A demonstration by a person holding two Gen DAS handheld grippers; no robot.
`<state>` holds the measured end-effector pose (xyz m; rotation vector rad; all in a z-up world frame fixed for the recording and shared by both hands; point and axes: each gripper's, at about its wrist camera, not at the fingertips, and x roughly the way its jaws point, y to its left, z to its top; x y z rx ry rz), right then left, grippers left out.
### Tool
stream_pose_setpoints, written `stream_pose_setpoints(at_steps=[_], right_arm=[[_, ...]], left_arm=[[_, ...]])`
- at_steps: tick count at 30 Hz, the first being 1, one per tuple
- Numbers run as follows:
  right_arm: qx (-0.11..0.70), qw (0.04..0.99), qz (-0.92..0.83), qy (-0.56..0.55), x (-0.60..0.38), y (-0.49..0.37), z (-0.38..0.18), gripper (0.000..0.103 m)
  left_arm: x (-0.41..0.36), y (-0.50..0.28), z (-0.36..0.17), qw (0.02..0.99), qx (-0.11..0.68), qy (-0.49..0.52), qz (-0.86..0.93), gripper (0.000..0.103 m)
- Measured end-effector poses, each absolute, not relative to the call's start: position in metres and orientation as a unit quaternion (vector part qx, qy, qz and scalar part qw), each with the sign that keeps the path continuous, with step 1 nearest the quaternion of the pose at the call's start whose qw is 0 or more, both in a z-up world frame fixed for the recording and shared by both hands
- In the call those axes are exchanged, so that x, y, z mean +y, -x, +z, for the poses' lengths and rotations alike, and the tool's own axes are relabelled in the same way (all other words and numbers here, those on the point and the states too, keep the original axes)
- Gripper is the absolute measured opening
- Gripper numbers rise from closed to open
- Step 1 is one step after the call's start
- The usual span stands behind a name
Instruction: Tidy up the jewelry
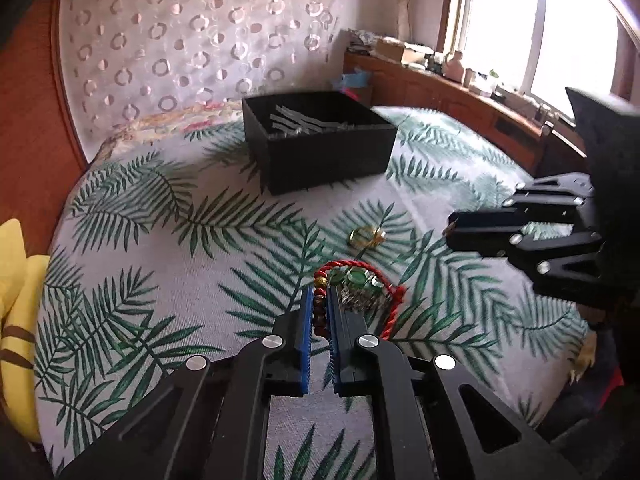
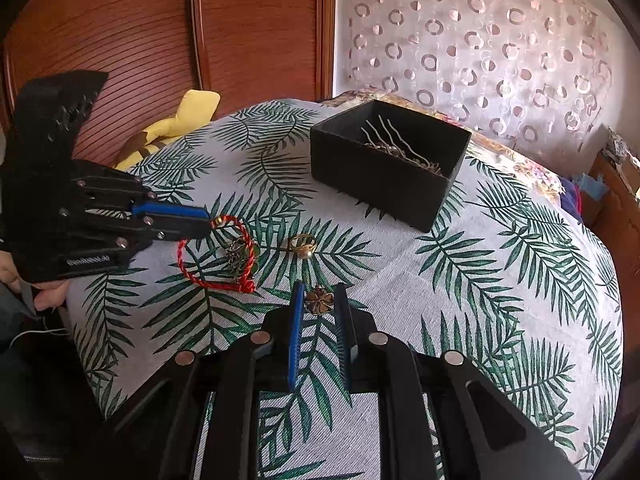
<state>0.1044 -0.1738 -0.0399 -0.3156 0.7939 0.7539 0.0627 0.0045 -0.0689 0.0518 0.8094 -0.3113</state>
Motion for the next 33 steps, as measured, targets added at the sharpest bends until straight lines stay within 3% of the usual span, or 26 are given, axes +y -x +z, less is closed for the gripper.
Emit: stream_pose_setpoints(at_steps=[14,33], right_arm=[[0.356,0.854,0.354,0.135,-0.179,-0.106,-0.022,0.017],[0.327,0.871,0.346,0.122,-0.181,-0.158,0.006,0.017]], left_arm=[[0.004,-0.062,-0.028,0.927,0.342,-0.010,-0.157,0.006],[0.001,-0.132,-0.003,0.936,0.316,0.000,-0.158,0.006]])
